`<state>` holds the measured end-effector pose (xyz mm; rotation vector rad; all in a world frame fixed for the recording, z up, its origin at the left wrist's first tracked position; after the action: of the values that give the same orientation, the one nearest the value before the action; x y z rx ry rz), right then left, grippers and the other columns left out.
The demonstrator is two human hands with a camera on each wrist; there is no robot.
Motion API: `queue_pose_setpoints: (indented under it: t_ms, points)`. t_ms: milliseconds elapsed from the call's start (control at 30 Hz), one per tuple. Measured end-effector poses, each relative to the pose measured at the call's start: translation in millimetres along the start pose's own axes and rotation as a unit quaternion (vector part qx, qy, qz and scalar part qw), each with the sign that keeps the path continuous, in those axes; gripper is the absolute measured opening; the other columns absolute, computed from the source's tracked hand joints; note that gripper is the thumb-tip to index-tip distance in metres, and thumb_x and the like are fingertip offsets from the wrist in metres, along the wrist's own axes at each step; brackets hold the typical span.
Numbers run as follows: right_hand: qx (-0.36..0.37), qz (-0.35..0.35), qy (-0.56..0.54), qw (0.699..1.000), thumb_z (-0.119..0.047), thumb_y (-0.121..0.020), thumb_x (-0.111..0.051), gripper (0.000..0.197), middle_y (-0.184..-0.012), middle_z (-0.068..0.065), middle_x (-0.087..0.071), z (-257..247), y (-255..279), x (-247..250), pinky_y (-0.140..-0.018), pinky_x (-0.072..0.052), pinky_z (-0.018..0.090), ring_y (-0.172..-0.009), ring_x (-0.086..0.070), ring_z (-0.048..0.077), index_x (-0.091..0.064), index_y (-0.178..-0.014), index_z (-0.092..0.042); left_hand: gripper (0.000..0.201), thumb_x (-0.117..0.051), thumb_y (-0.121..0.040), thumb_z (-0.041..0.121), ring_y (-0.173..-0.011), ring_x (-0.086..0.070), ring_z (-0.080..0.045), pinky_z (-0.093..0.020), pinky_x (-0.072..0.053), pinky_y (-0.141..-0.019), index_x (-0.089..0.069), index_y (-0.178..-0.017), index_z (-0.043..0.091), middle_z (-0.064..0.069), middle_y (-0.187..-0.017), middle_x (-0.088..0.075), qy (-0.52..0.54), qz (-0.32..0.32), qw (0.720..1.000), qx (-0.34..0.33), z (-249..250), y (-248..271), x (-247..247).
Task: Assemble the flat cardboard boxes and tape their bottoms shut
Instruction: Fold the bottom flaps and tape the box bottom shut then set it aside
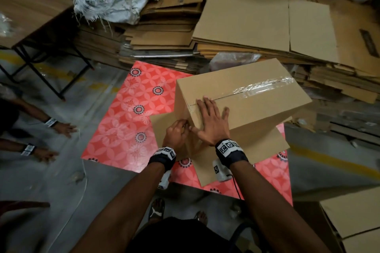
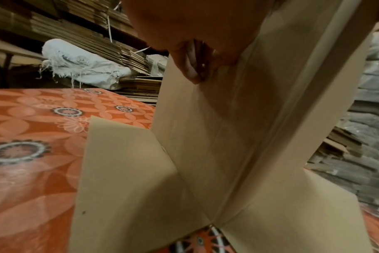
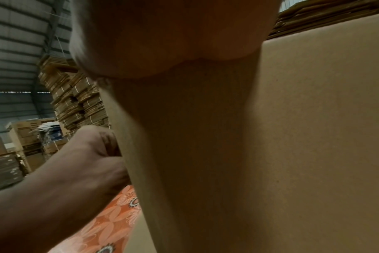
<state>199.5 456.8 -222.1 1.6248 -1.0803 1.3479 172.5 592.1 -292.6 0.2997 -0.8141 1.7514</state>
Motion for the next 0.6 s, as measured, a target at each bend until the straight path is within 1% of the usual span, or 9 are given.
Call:
queue_pose_setpoints:
  t_ms: [100, 167, 233, 300, 333, 467, 533, 600]
  points:
    - [-0.001, -0.005, -0.002, 1.000, -0.073, -0.078, -0.041, 0.103, -0.172, -0.002, 0.002, -1, 0, 0, -0.117, -0.004, 0.073, -0.158, -0.001, 0.022, -0.001, -0.163, -0.031, 0.017, -0.066, -0.088, 0.007, -0.080, -0.071, -0.036, -0.032, -0.045, -0.078, -0.072, -0.102, -0.003, -0.021, -0.097, -0.072, 0.006, 0.005, 1.000, -0.008, 1, -4, 2]
    - [-0.003, -0.005, 0.000, 1.000, -0.073, -0.078, -0.039, 0.103, -0.172, -0.002, 0.002, 0, 0, 1, -0.117, -0.005, 0.073, -0.158, -0.001, 0.022, -0.001, -0.164, -0.031, 0.014, -0.066, -0.089, 0.006, -0.078, -0.069, -0.036, -0.033, -0.045, -0.076, -0.071, -0.099, -0.002, -0.020, -0.094, -0.071, 0.001, 0.009, 1.000, -0.006, 2, -6, 1]
    - [-0.003, -0.004, 0.005, 1.000, -0.074, -0.077, -0.035, 0.103, -0.172, -0.002, 0.002, 0, 0, 1, -0.117, -0.006, 0.073, -0.158, -0.001, 0.022, -0.001, -0.164, -0.030, 0.016, -0.062, -0.093, 0.013, -0.078, -0.068, -0.035, -0.037, -0.047, -0.074, -0.070, -0.099, 0.001, -0.019, -0.094, -0.070, 0.006, 0.016, 1.000, 0.004, -1, -7, 2]
    - [-0.002, 0.000, 0.005, 1.000, -0.075, -0.079, -0.036, 0.101, -0.172, -0.002, 0.000, 0, 0, 0, -0.117, -0.006, 0.073, -0.158, -0.002, 0.022, -0.002, -0.164, -0.030, 0.028, -0.052, -0.096, 0.025, -0.078, -0.067, -0.035, -0.039, -0.051, -0.070, -0.069, -0.099, 0.003, -0.017, -0.094, -0.069, 0.015, 0.019, 1.000, 0.006, -1, -5, 3]
    - [-0.002, 0.002, 0.005, 1.000, -0.075, -0.079, -0.036, 0.101, -0.172, -0.002, -0.001, 0, 0, 0, -0.117, -0.007, 0.073, -0.158, -0.003, 0.022, -0.003, -0.164, -0.031, 0.031, -0.050, -0.097, 0.028, -0.079, -0.066, -0.035, -0.040, -0.052, -0.069, -0.068, -0.100, 0.003, -0.016, -0.095, -0.068, 0.020, 0.017, 1.000, 0.006, 0, -4, 3]
    - [-0.001, 0.004, 0.009, 1.000, -0.076, -0.078, -0.032, 0.101, -0.172, -0.002, -0.001, 1, -1, -1, -0.117, -0.007, 0.072, -0.158, -0.004, 0.022, -0.004, -0.164, -0.031, 0.035, -0.048, -0.097, 0.032, -0.081, -0.063, -0.034, -0.039, -0.047, -0.071, -0.066, -0.104, 0.003, -0.016, -0.096, -0.064, 0.025, 0.001, 1.000, 0.002, -1, -7, 1]
    - [-0.001, 0.004, 0.008, 1.000, -0.077, -0.077, -0.031, 0.101, -0.172, -0.002, -0.001, 1, -1, 0, -0.117, -0.007, 0.072, -0.158, -0.004, 0.022, -0.004, -0.164, -0.031, 0.035, -0.048, -0.098, 0.032, -0.082, -0.064, -0.034, -0.039, -0.048, -0.072, -0.066, -0.105, 0.003, -0.016, -0.097, -0.065, 0.035, -0.006, 0.999, 0.011, -5, -7, 0]
    - [-0.002, 0.004, 0.007, 1.000, -0.077, -0.077, -0.030, 0.102, -0.172, -0.003, 0.000, 0, 0, 0, -0.117, -0.006, 0.072, -0.158, -0.003, 0.021, -0.003, -0.164, -0.031, 0.030, -0.051, -0.099, 0.030, -0.085, -0.065, -0.033, -0.039, -0.050, -0.076, -0.067, -0.104, 0.004, -0.014, -0.098, -0.066, 0.044, -0.014, 0.999, 0.024, -9, -4, 0]
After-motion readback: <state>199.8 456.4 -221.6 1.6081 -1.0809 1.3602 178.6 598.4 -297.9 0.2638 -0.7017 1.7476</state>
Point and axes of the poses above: each hand's wrist, its own y-axis away from the middle knuckle, its own x-axis out of the back of the hand, z = x × y, the point moved 10 cm from there along -y, towards the middle knuckle
